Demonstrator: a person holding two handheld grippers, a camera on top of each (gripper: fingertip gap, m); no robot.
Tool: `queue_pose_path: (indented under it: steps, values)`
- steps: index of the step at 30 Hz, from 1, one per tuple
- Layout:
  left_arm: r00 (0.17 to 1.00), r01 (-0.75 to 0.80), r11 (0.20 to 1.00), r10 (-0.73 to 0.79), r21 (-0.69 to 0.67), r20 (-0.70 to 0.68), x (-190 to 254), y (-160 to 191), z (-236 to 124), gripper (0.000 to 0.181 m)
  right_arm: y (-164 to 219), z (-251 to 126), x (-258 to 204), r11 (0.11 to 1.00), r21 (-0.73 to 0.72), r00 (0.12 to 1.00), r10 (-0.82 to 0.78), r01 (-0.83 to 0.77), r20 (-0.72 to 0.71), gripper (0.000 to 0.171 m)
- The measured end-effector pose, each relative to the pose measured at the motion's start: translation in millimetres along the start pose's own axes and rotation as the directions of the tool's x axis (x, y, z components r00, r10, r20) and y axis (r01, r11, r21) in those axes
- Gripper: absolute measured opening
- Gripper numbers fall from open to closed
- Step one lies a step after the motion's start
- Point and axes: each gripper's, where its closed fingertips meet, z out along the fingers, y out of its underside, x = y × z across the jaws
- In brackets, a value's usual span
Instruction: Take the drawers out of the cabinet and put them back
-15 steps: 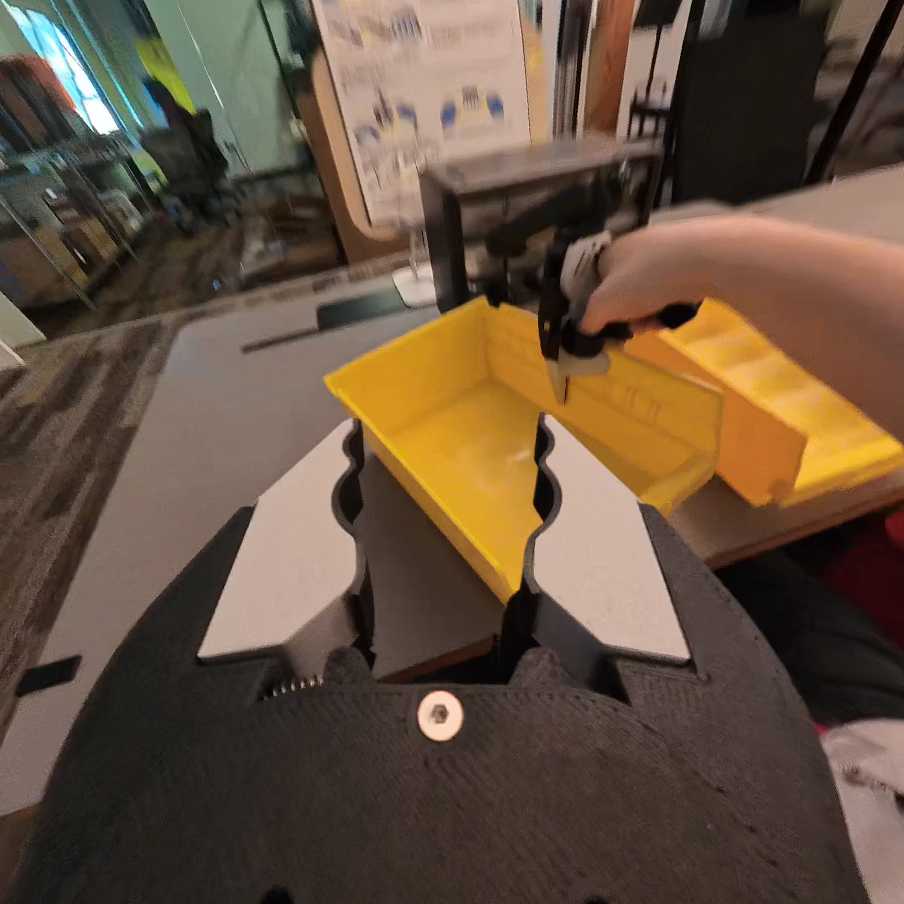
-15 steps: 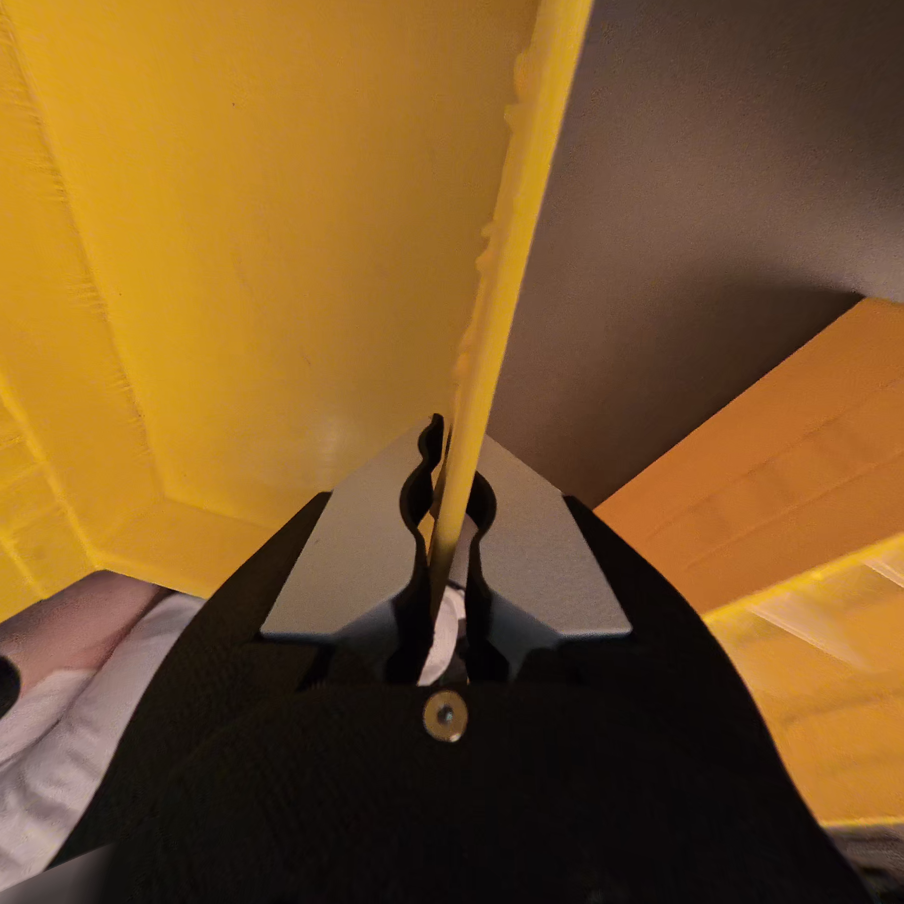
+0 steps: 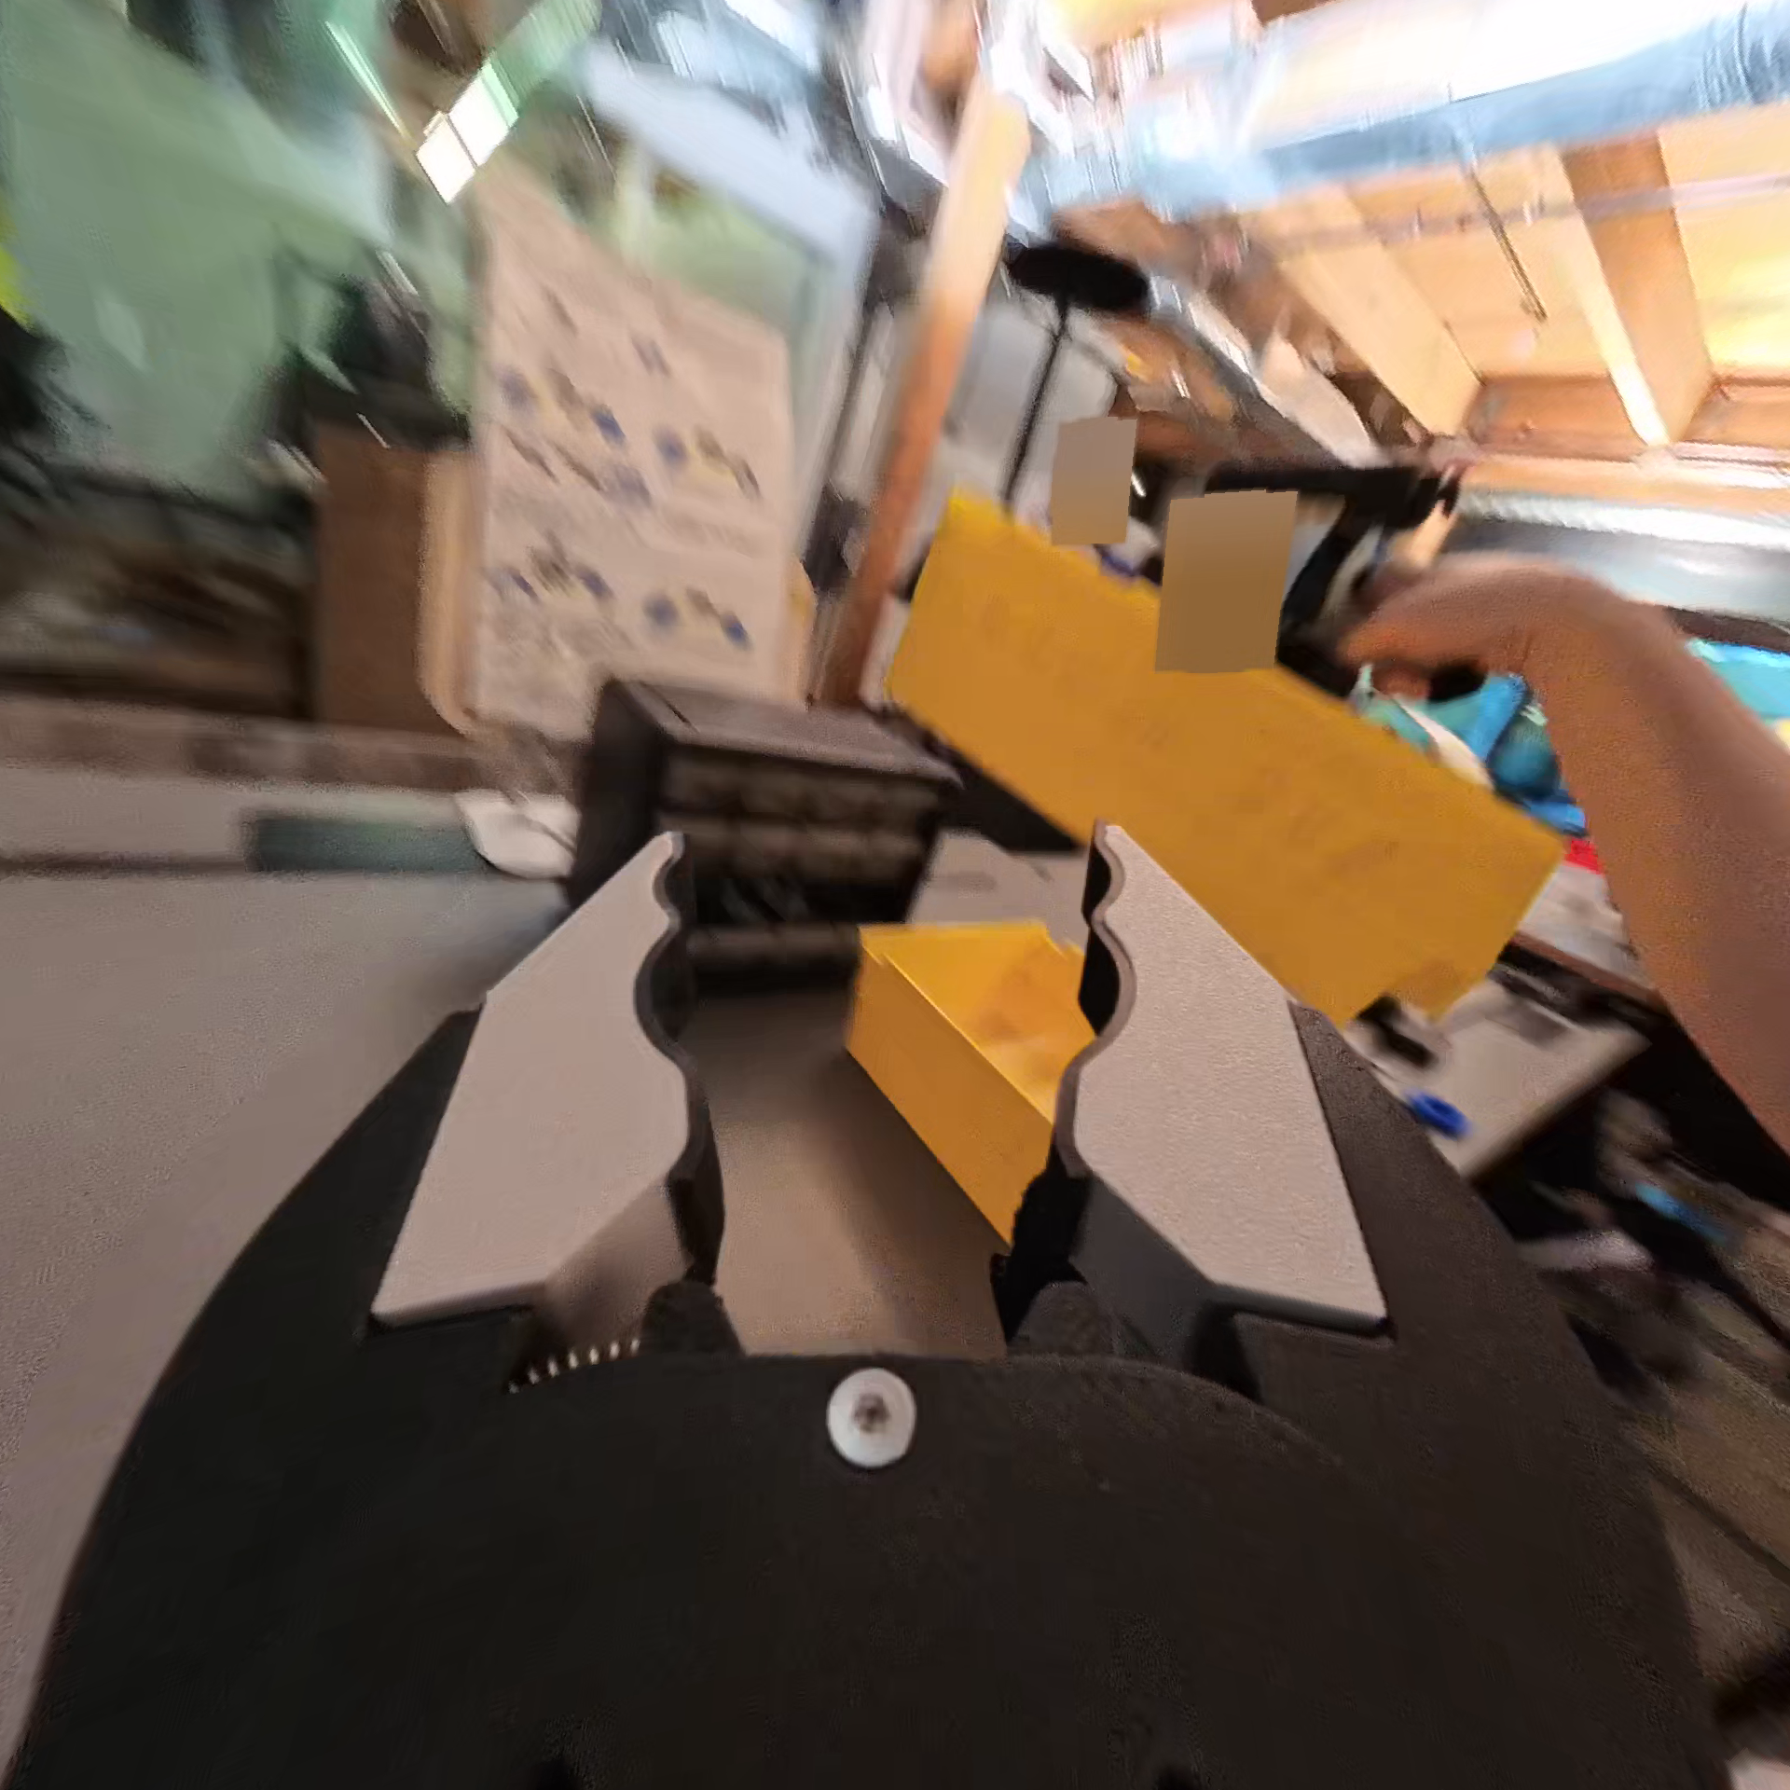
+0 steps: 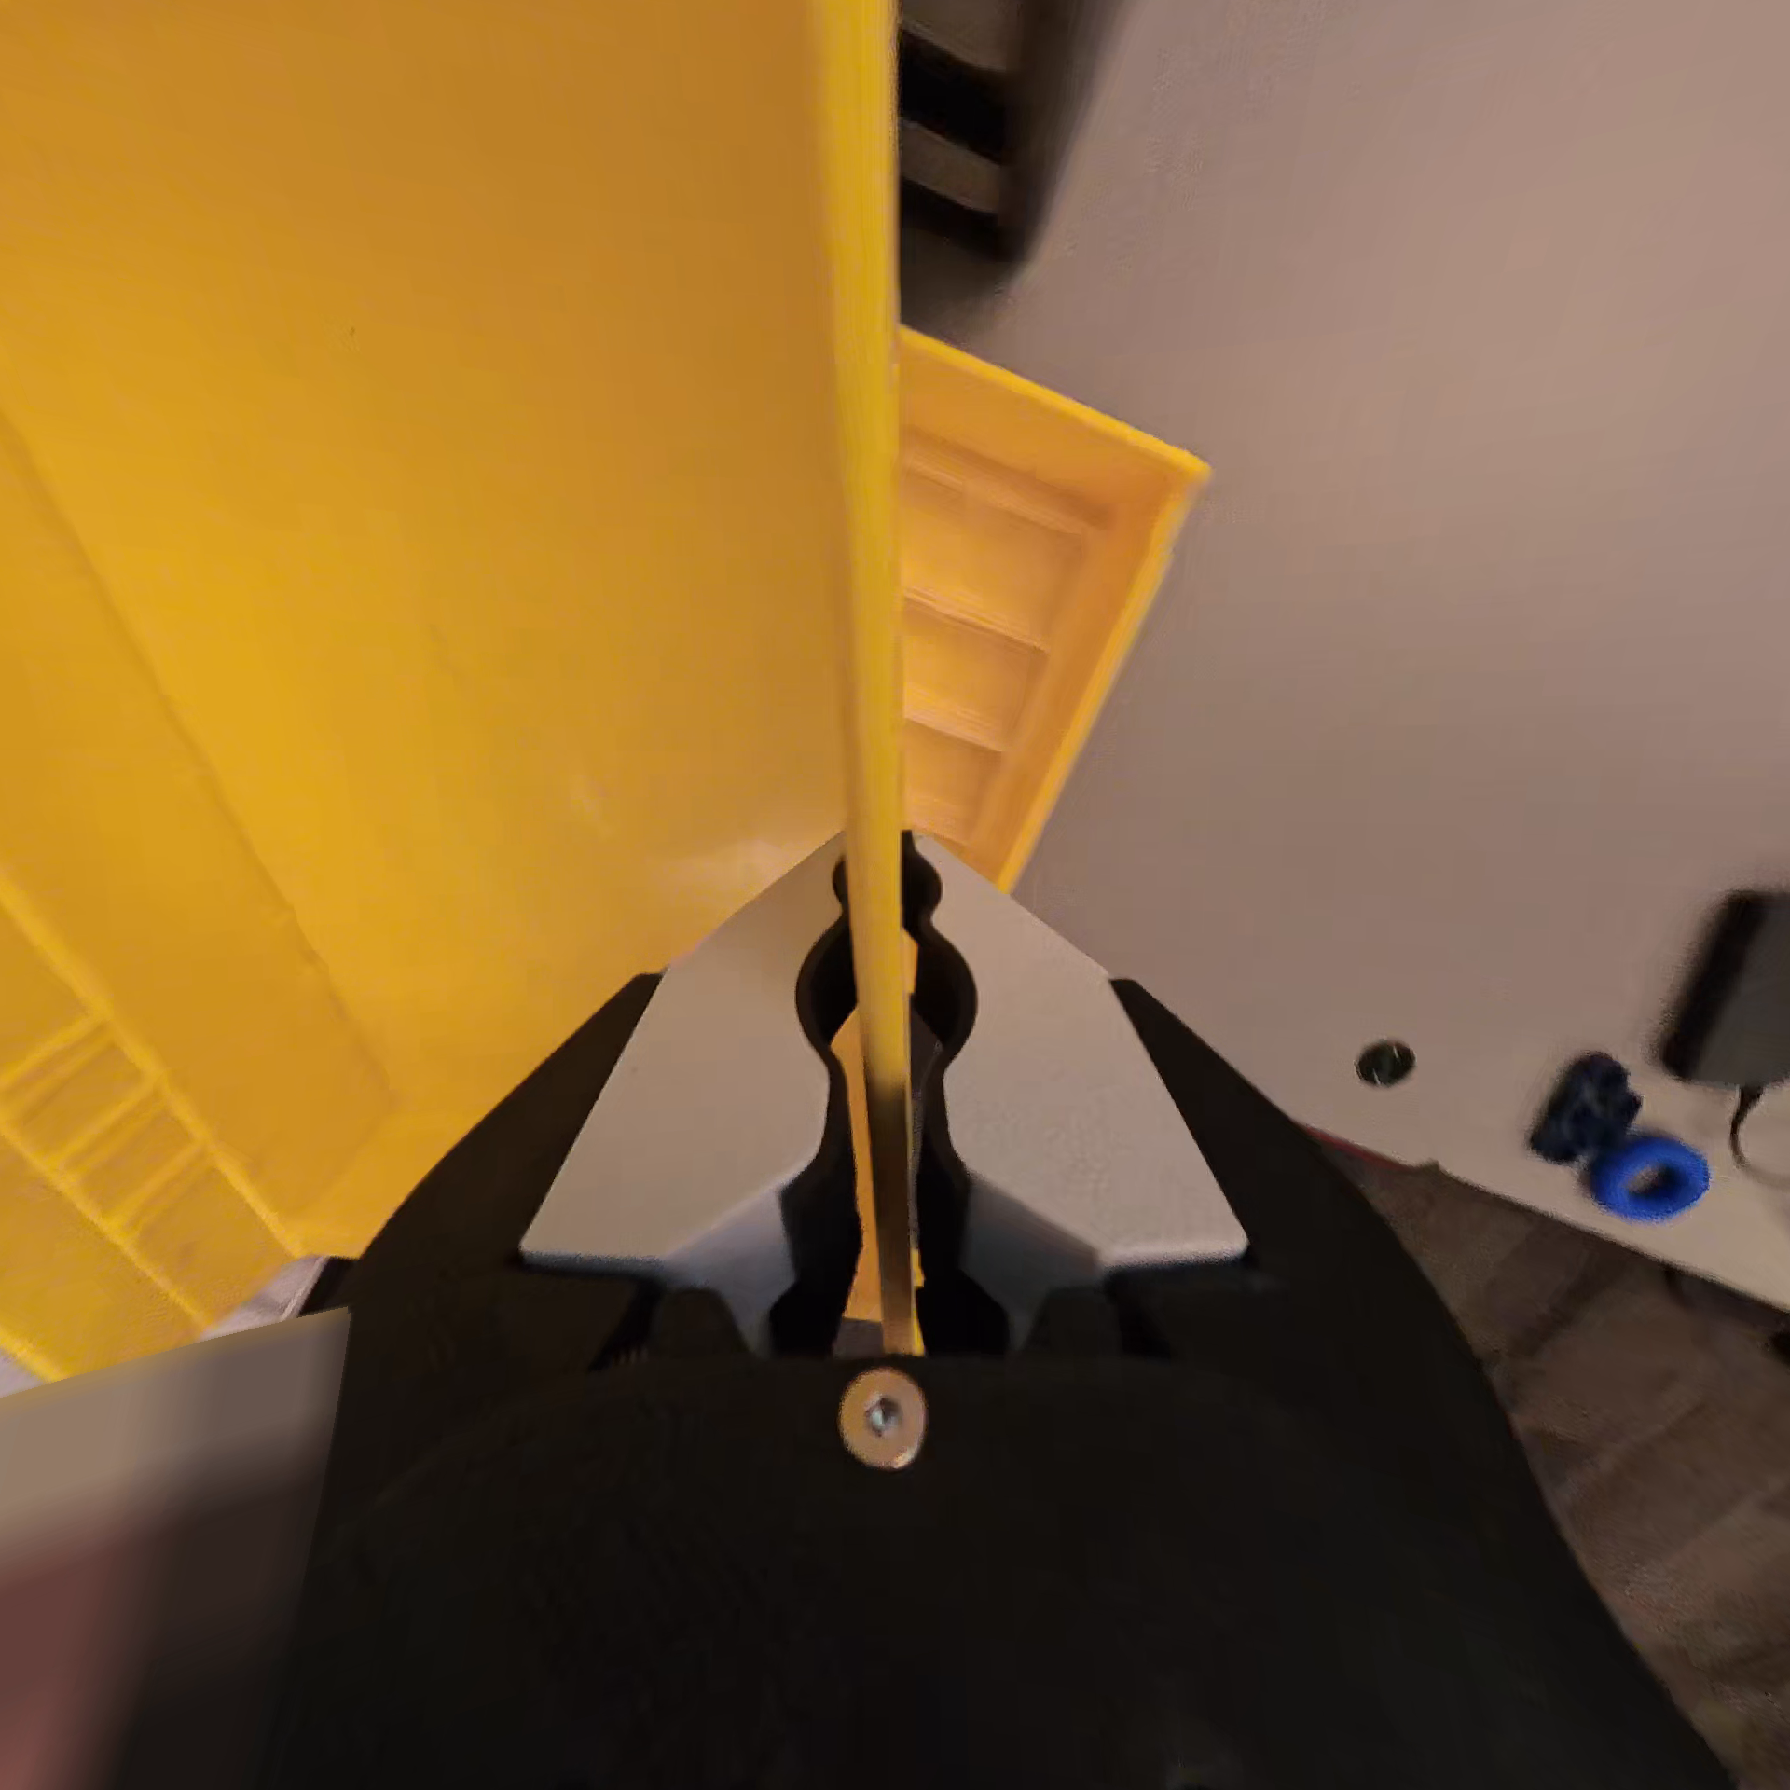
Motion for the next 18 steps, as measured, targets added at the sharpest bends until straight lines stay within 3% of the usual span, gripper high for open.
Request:
queue_pose_path:
  steps: [3,6,9,13,18]
  values:
    - [0.981,0.086,0.940,-0.138,-0.329,-0.138,23.7,89.6,79.0,0.081,43.5,-13.5,79.2,0.990,0.025,0.990,0.142,-0.142,-0.025,0.003]
    - [0.945,0.116,0.785,-0.276,-0.608,-0.177,44.4,168.7,134.6,0.079,93.1,-8.7,149.0,0.967,0.047,0.965,0.252,-0.250,-0.068,0.005]
    - [0.958,0.087,0.693,-0.256,-0.715,-0.132,43.3,204.7,171.7,0.080,145.7,13.6,203.6,0.938,0.037,0.935,0.348,-0.346,-0.074,0.005]
    - [0.990,-0.065,0.506,-0.076,-0.860,-0.120,37.3,246.6,188.3,0.090,200.2,59.5,254.3,0.877,-0.034,0.878,0.478,-0.479,-0.041,0.005]
    - [0.981,-0.191,0.323,0.035,-0.927,-0.190,40.1,276.7,190.1,0.070,220.2,109.4,290.2,0.831,-0.086,0.834,0.551,-0.550,-0.018,0.006]
